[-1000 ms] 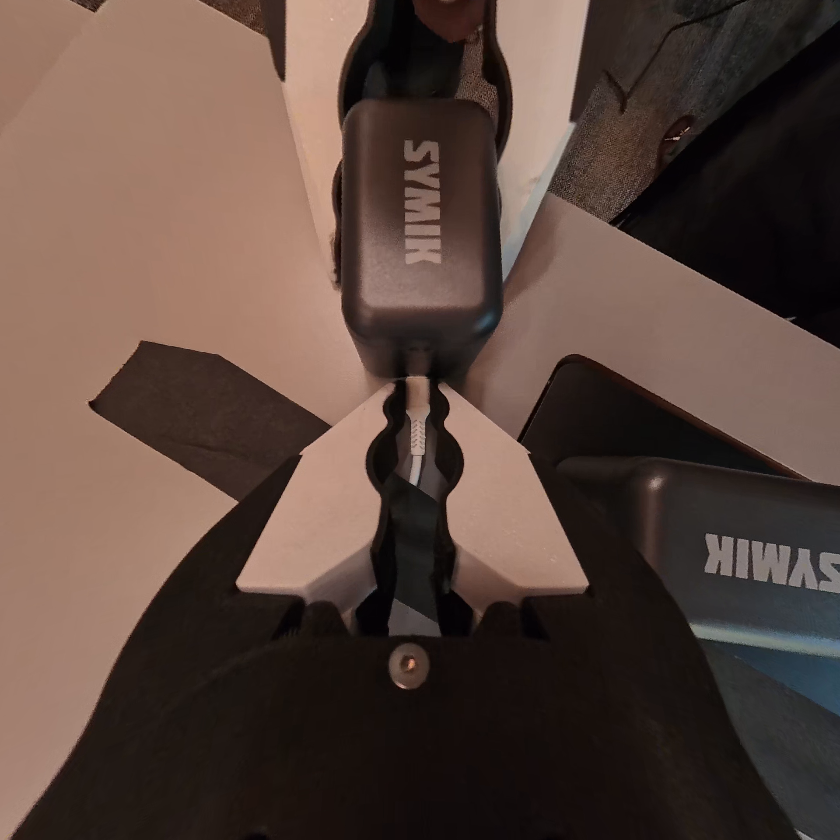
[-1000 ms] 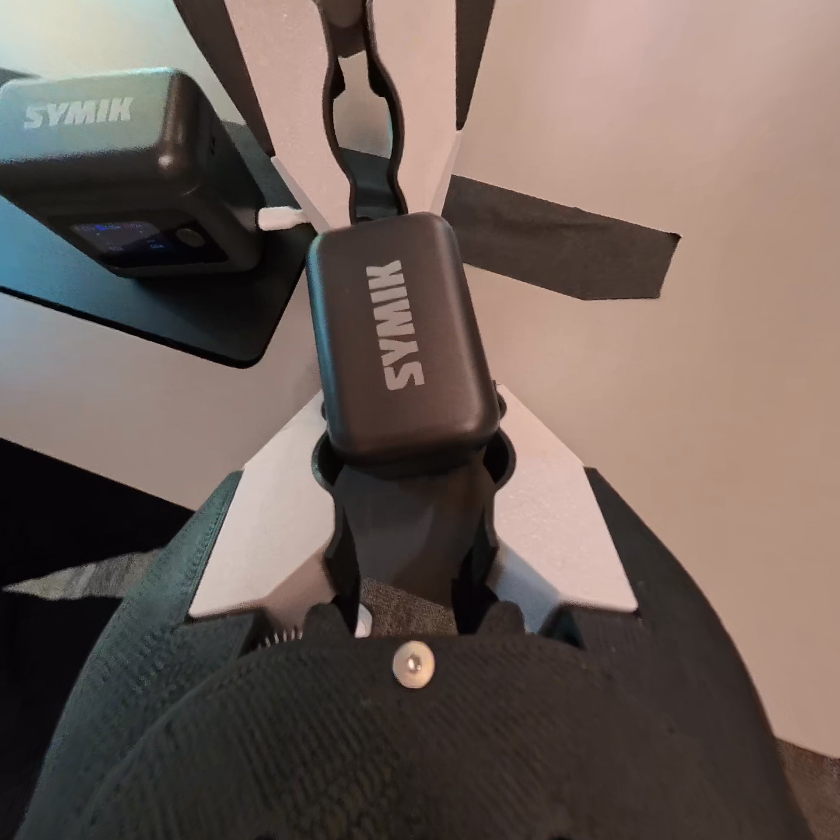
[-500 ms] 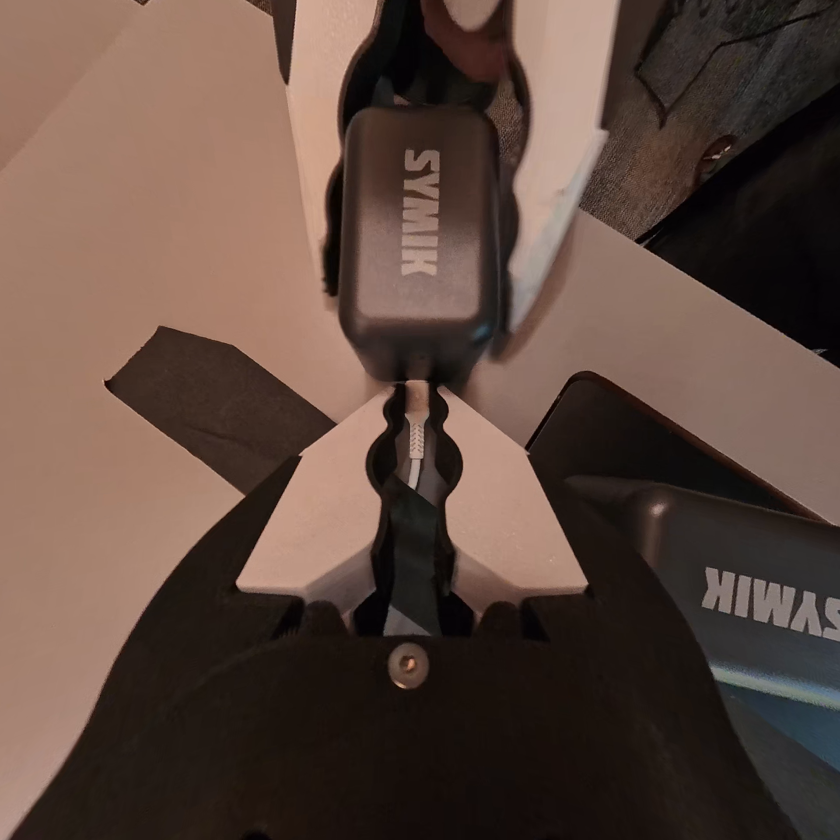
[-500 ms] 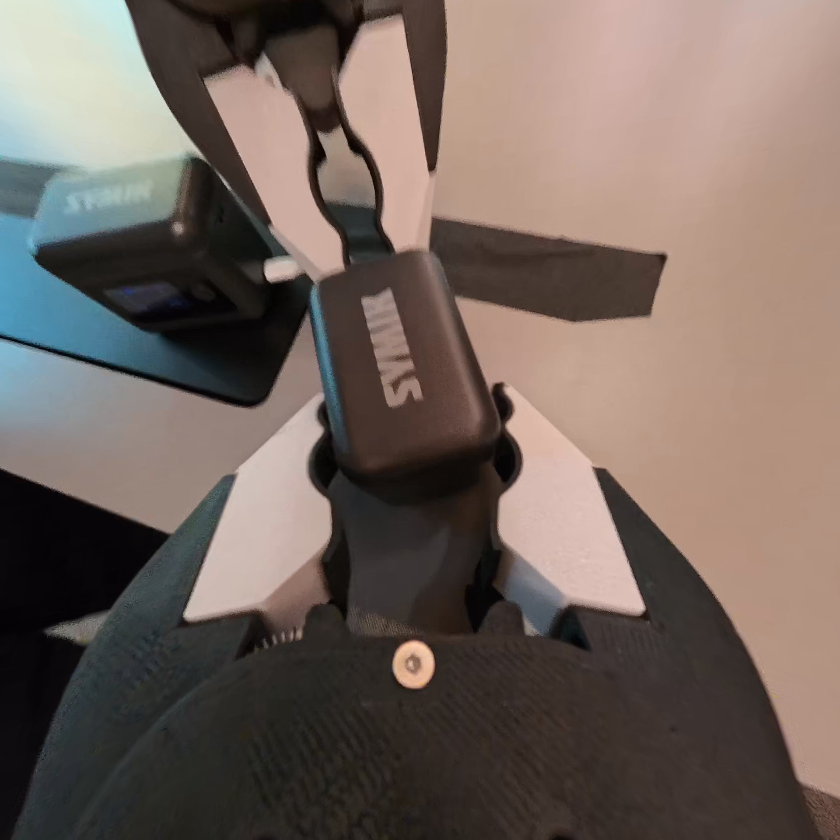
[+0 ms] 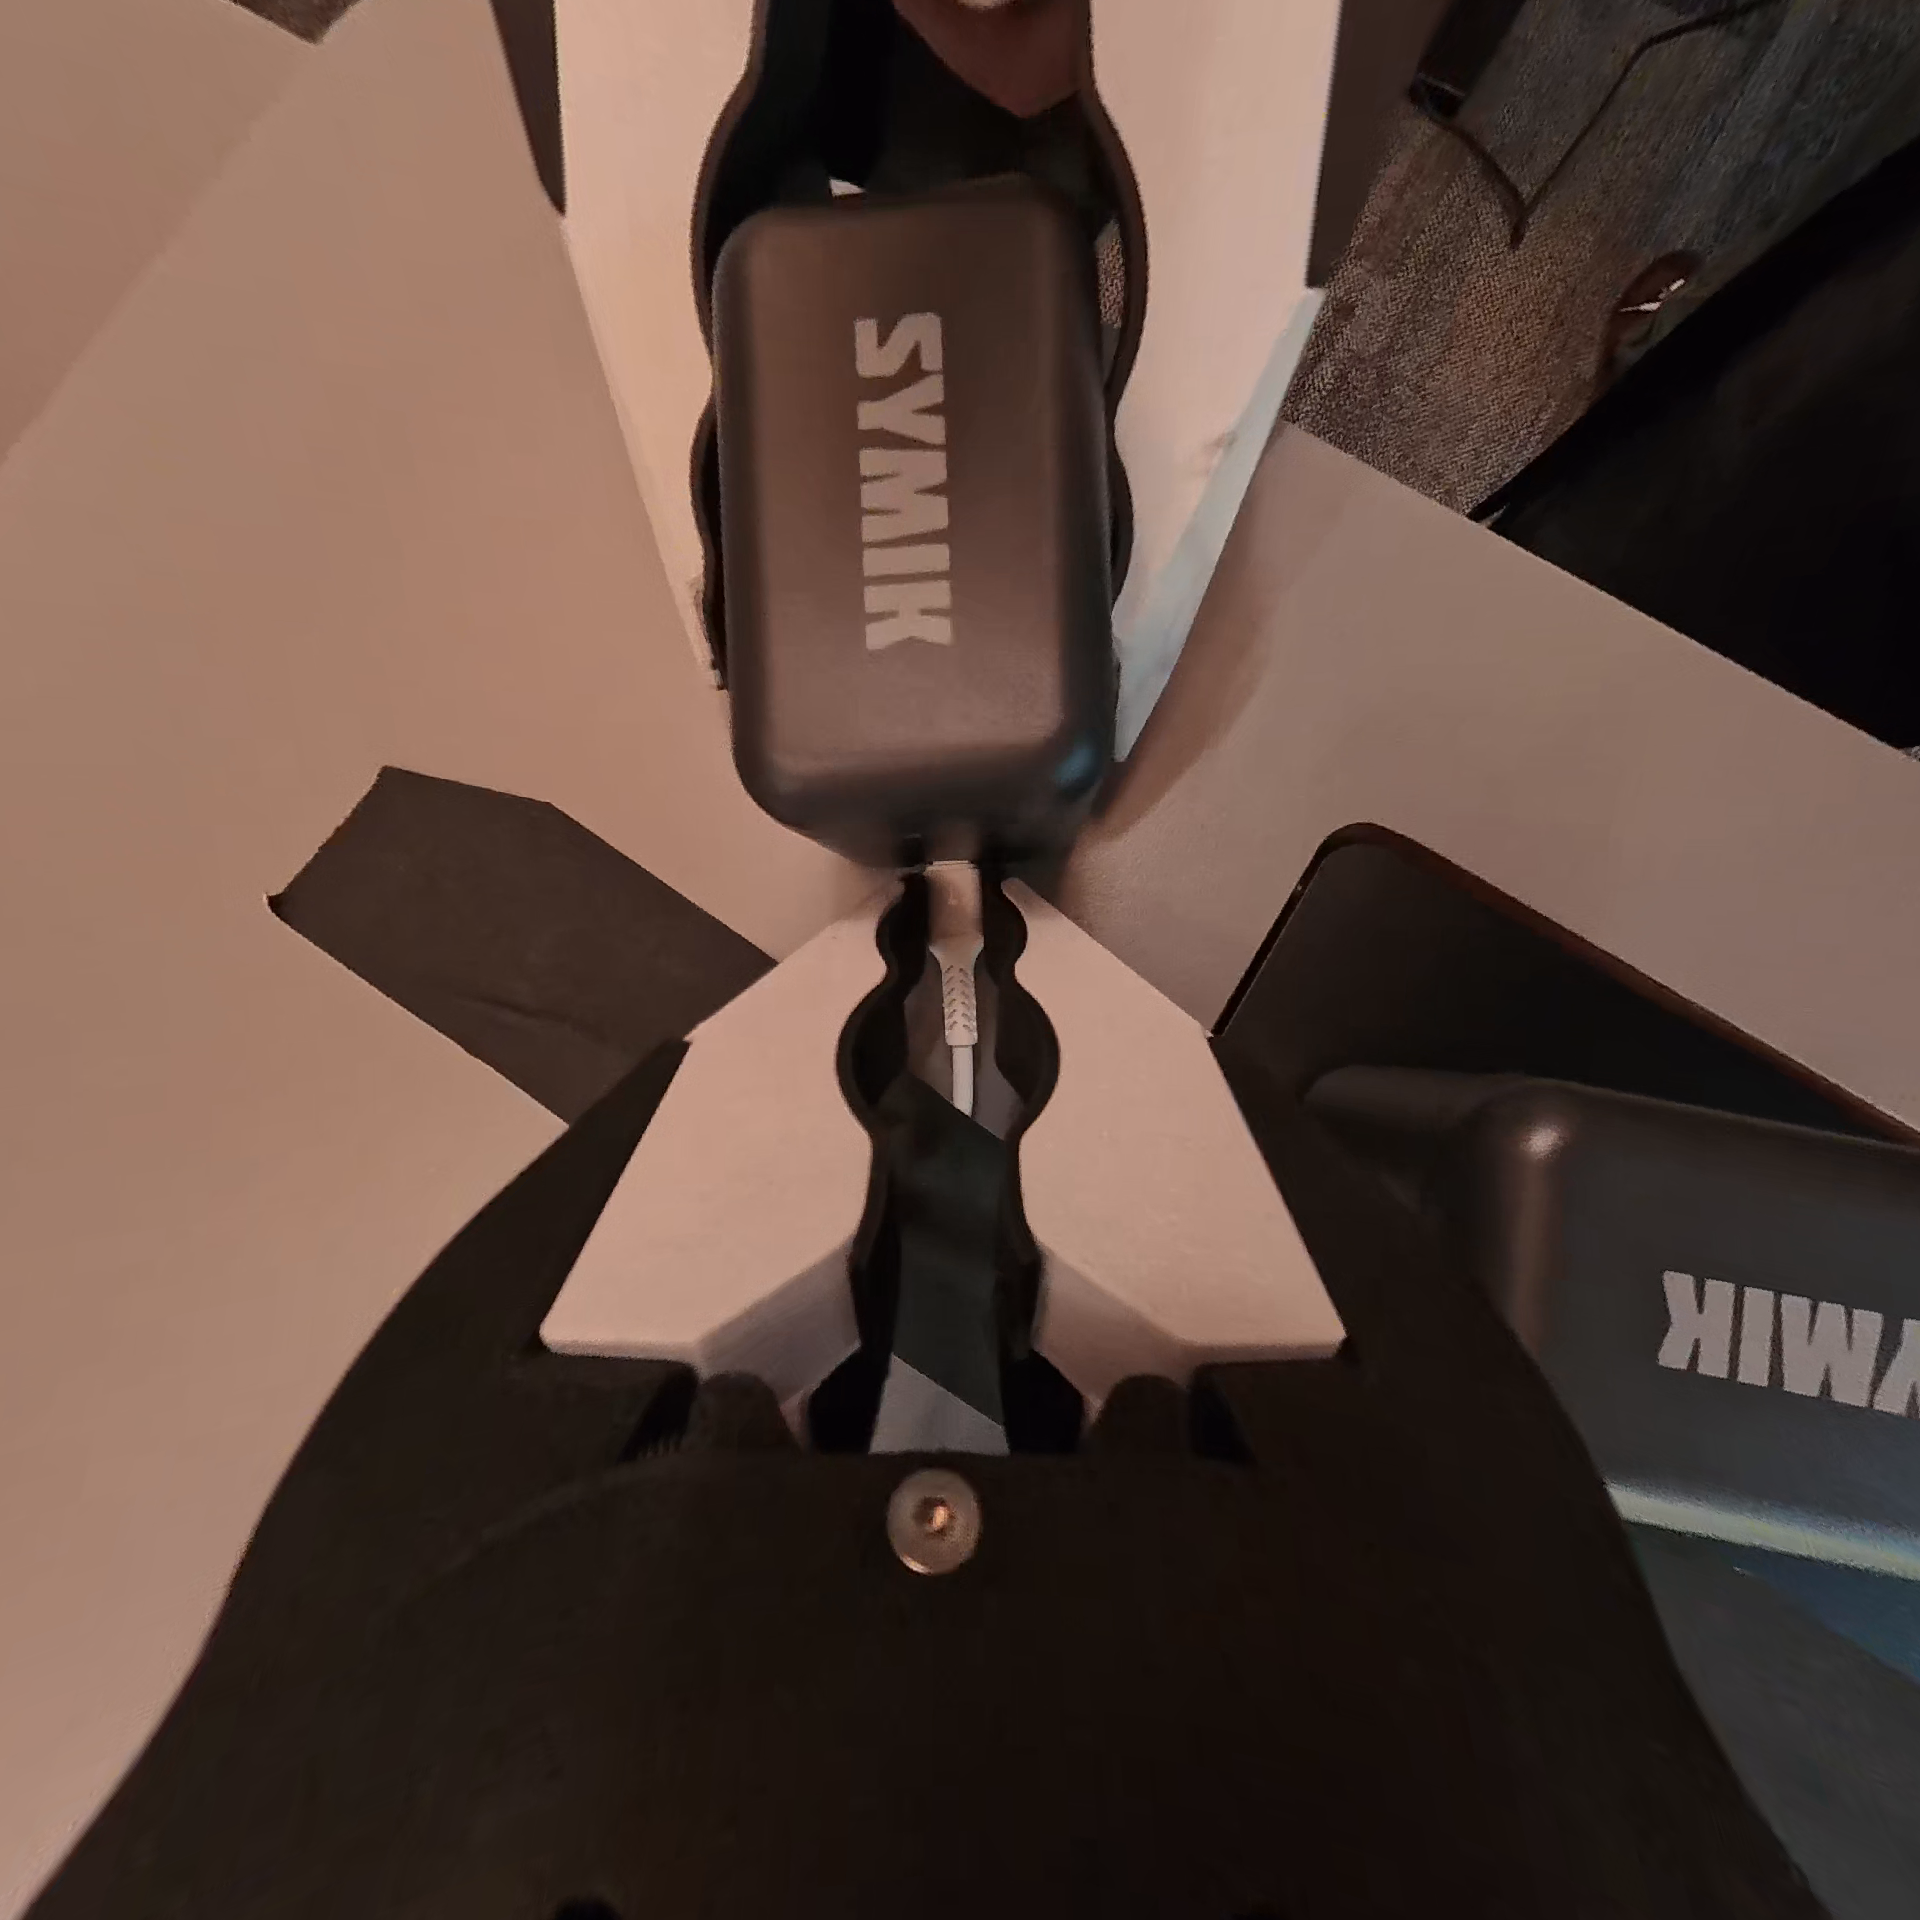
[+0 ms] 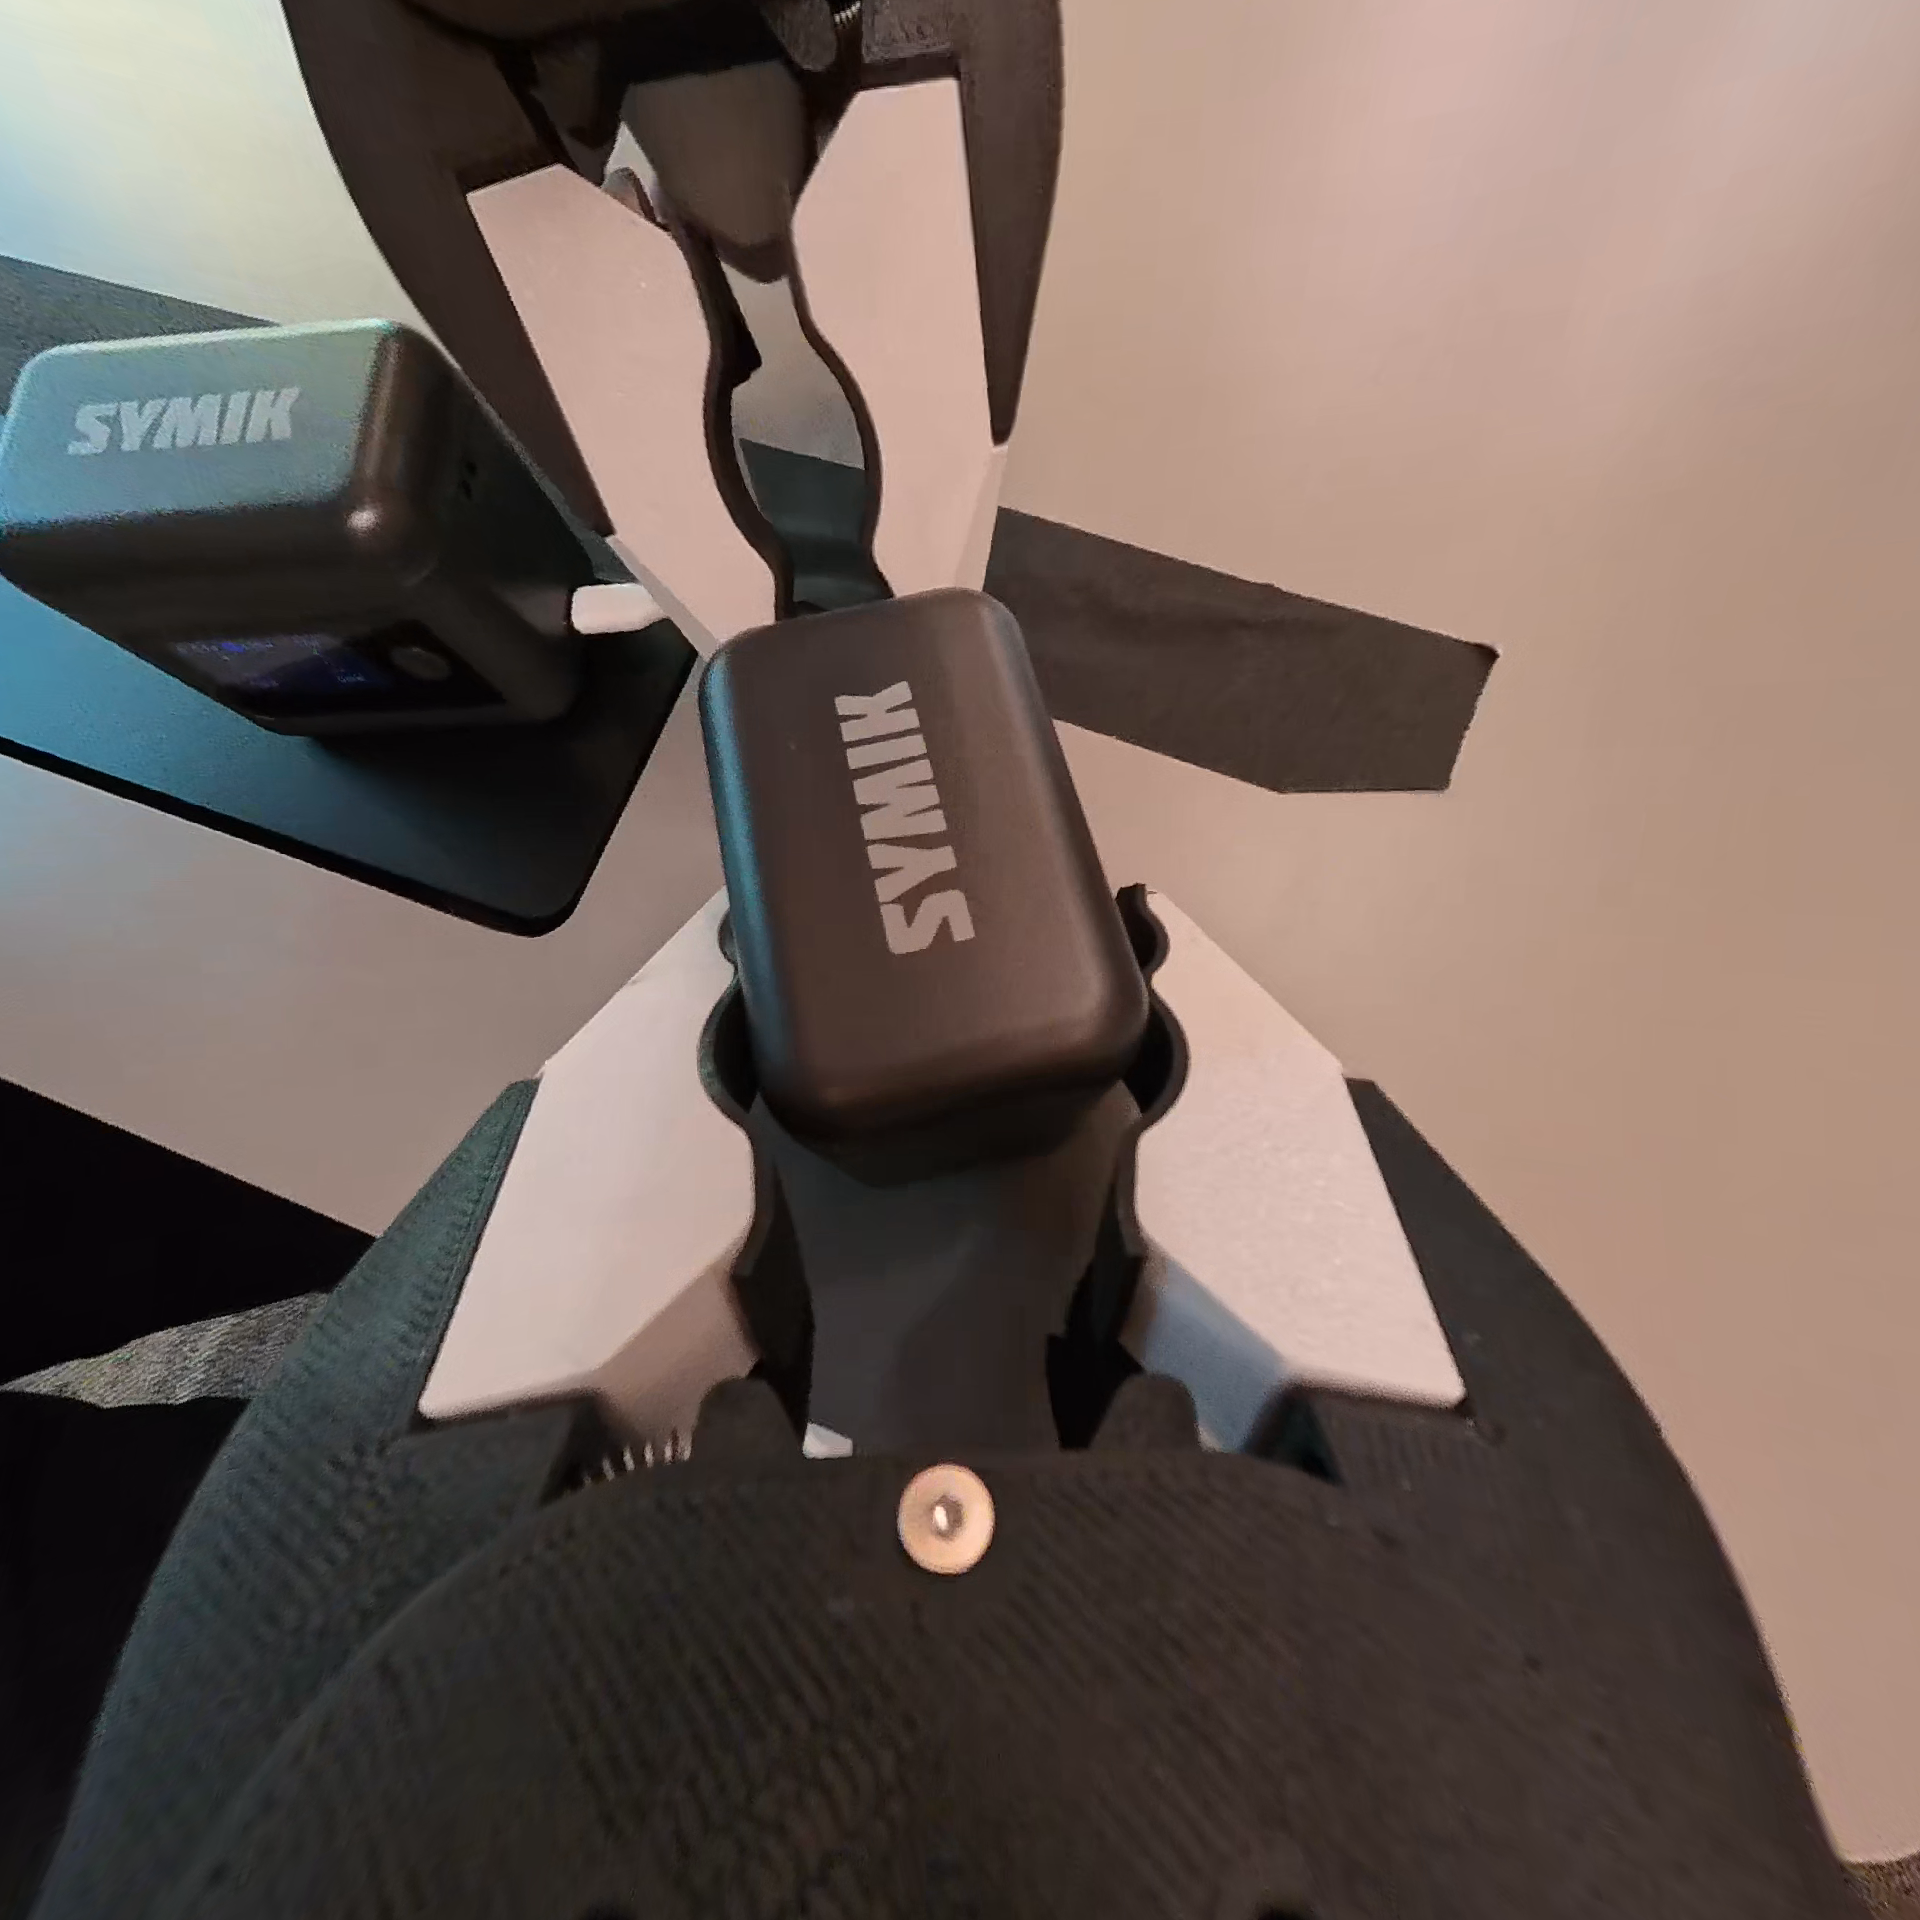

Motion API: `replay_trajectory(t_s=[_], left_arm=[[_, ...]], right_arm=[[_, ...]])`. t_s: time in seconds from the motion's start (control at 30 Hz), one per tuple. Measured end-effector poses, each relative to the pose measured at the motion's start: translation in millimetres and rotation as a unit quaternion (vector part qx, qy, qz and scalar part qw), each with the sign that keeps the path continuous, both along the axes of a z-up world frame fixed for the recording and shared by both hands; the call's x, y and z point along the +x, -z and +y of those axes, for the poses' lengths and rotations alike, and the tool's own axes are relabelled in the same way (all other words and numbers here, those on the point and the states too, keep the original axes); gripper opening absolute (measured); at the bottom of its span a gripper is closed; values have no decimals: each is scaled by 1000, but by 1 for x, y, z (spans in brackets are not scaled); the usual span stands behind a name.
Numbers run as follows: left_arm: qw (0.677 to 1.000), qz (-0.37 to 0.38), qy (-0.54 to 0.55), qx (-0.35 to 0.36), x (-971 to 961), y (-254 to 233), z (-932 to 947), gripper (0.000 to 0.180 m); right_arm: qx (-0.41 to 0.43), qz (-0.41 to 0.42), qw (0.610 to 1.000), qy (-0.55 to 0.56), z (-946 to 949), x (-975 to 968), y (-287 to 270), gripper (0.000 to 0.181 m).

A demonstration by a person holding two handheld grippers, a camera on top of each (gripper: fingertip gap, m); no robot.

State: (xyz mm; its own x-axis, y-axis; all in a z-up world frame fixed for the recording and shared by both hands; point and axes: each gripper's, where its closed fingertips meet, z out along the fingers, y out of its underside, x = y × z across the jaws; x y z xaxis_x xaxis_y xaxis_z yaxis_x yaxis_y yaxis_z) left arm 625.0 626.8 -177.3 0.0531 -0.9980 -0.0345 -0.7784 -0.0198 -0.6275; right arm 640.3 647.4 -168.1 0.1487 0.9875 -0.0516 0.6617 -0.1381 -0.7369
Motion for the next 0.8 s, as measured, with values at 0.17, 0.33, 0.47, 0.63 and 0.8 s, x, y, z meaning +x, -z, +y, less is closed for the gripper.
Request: replay_trajectory(t_s=[0.17,0.33,0.47,0.63,0.8], left_arm=[[1000,3,1,-5,-1,1,0,10],[1000,-4,1,7,-2,0,-2,11],[1000,8,1,14,-1,0,-3,11],[1000,13,-11,-1,0,-1,0,10],[998,9,-12,-53,0,-1,-1,10]], right_arm=[[-5,-29,1000,3,-6,6,8,68],[2,-27,1000,9,-9,8,8,68],[21,-40,999,1,-9,9,9,68],[-2,-26,1000,-3,-6,6,8,69],[-2,77,997,4,-9,2,2,83]])
